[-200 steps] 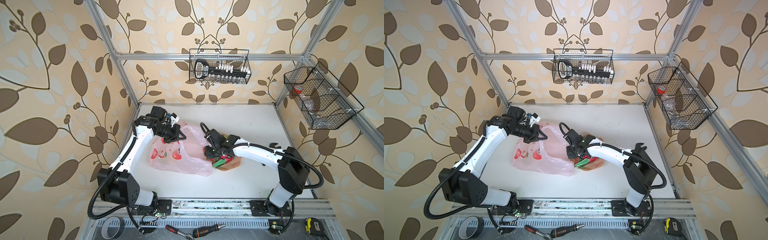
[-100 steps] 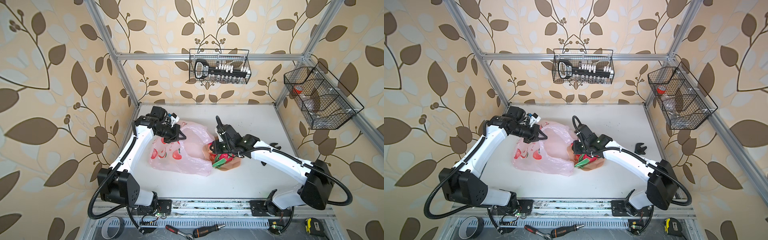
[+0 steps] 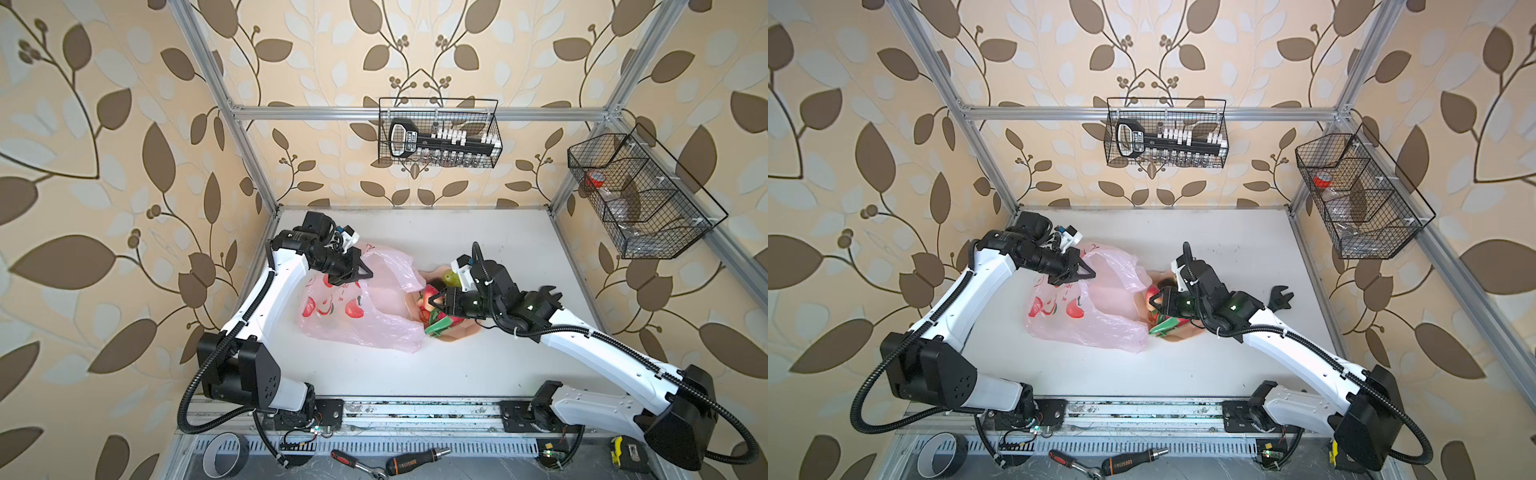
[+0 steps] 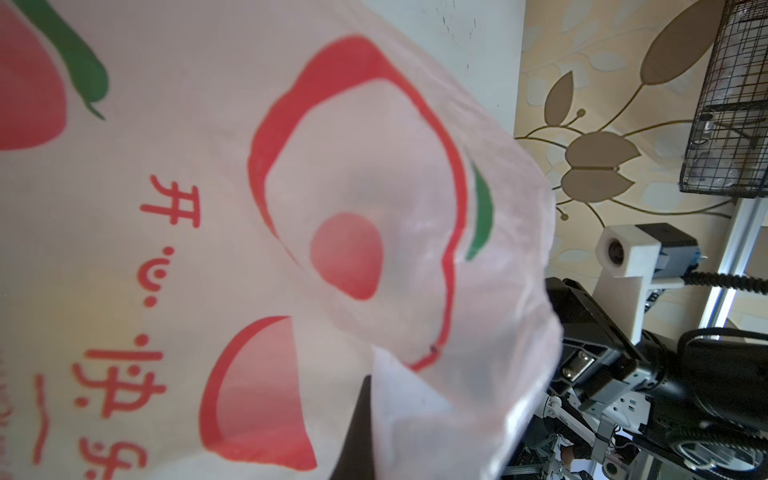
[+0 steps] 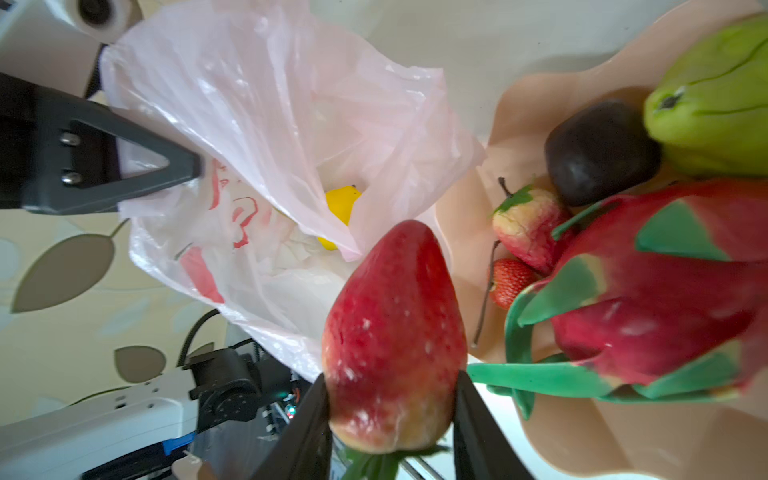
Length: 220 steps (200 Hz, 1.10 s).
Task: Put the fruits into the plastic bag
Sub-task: 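Lift the red strawberry with the right gripper and carry it to the bag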
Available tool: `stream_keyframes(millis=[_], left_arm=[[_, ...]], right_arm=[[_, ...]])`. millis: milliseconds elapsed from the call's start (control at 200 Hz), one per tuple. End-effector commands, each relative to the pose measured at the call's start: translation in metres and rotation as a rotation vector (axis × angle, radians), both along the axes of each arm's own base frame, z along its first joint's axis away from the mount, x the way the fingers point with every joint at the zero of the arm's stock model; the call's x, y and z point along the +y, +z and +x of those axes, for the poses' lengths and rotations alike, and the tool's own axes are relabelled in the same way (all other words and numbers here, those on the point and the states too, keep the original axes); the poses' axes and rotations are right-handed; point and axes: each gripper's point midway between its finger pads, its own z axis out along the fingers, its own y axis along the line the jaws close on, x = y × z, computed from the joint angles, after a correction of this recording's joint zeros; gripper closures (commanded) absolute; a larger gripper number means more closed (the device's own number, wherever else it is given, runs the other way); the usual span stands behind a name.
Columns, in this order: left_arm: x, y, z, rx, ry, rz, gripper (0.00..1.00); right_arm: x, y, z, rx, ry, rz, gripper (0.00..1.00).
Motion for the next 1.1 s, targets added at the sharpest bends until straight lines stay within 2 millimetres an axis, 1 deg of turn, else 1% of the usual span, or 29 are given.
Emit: stream_keyframes(millis=[0,75,115,205,280,380,530,745,870,965,1095], left_arm=[[-0.006,0.017,0.000,-0.039,-0.034,-0.035,1.00],[-0.006,0.017,0.000,-0.036,-0.032,-0.036,1.00],[-0.006,0.016,-0.001,-0.036,-0.033,-0.036,1.00],[-0.006,0.017,-0.001,-0.035,-0.032,-0.036,1.00],[-0.006,0.017,-0.001,-0.034,-0.034,-0.037,1.00],[-0.006,0.016,-0.002,-0.028,-0.032,-0.037,1.00],[-0.006,0.016,-0.002,-0.026,-0.031,-0.037,1.00],[-0.007,0.017,-0.002,-0.025,-0.030,-0.040,1.00],[-0.007,0.017,-0.003,-0.022,-0.033,-0.047,1.00],[-0.007,0.017,-0.004,-0.021,-0.035,-0.046,1.00],[-0.007,0.017,-0.002,-0.019,-0.027,-0.049,1.00]], right_arm=[[0.024,0.029,-0.001,-0.005,0.036,0.177,0.75],[0.037,0.038,0.000,-0.001,0.060,0.232,0.75],[0.045,0.040,0.001,0.007,0.069,0.256,0.75],[0.067,0.049,-0.001,0.018,0.113,0.316,0.75],[0.085,0.048,-0.002,0.034,0.145,0.329,0.75],[0.102,0.044,0.002,0.040,0.153,0.323,0.76],[0.120,0.028,0.011,0.068,0.154,0.293,0.77],[0.138,0.001,0.019,0.105,0.166,0.245,0.77],[0.144,-0.019,0.024,0.120,0.156,0.219,0.78],[0.150,-0.030,0.028,0.131,0.154,0.220,0.78],[0.164,-0.044,0.023,0.153,0.192,0.225,0.79]])
